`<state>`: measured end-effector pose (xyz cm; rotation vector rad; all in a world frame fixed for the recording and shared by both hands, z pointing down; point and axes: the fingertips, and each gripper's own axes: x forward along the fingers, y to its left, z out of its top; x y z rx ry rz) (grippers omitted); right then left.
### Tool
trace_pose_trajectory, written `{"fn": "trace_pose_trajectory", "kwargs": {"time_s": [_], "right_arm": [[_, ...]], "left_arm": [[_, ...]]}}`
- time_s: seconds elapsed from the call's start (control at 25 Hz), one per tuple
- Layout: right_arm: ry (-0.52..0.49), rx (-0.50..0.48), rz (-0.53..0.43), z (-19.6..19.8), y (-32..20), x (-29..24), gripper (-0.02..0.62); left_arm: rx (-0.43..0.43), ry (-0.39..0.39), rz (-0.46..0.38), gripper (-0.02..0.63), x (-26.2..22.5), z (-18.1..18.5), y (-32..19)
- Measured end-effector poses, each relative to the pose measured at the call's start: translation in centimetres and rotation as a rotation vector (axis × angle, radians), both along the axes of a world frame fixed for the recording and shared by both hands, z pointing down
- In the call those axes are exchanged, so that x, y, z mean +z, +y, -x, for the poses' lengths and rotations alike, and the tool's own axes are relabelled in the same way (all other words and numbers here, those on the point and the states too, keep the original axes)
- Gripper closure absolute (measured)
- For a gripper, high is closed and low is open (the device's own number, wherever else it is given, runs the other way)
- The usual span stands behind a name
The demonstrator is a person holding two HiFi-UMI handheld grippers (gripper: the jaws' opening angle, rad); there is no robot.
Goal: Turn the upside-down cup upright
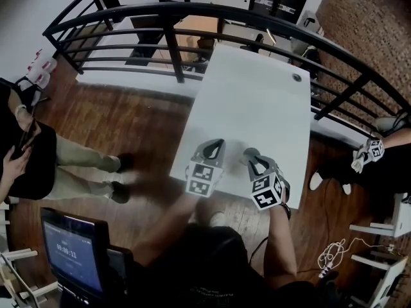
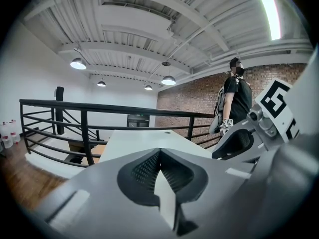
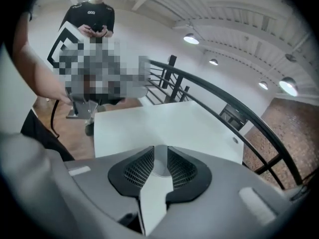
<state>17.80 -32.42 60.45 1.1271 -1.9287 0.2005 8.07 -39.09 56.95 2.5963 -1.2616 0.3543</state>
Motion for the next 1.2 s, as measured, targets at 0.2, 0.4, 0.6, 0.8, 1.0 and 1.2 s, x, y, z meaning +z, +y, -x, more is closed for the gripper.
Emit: {"fn": "trace_pose_trajectory", "kwargs": {"time_s": [0.2, 0.4, 0.6, 0.8, 1.0, 1.2], "right_arm": [[-0.133, 0.120, -0.182, -0.9, -0.2, -3.0, 0.559], [-0.278, 0.219, -0.299, -1.3, 0.2, -5.3, 0.581], [-0.482, 0.420, -0.408, -3.7, 0.6, -6.4, 0.581], [-0.503, 0.520, -0.490, -6.0, 1.5, -6.5, 0.581], [-0.482, 0.500, -0.533, -6.2, 2.3, -7.1, 0.581], [-0.483, 0.471, -0.542, -6.6, 3.2, -7.2, 0.581]], "left_arm": [[0.002, -0.003, -0.015, 0.604, -0.8, -0.4, 0.4], [0.001, -0.001, -0.028, 0.604, -1.4, -0.6, 0.9], [-0.007, 0.023, -0.024, 0.604, -1.5, -0.8, 1.4], [-0.006, 0.033, -0.040, 0.604, -2.5, -1.6, 2.4], [-0.012, 0.033, -0.054, 0.604, -3.0, -2.0, 3.5], [-0.031, 0.028, -0.062, 0.604, -3.1, -2.9, 4.8]]}}
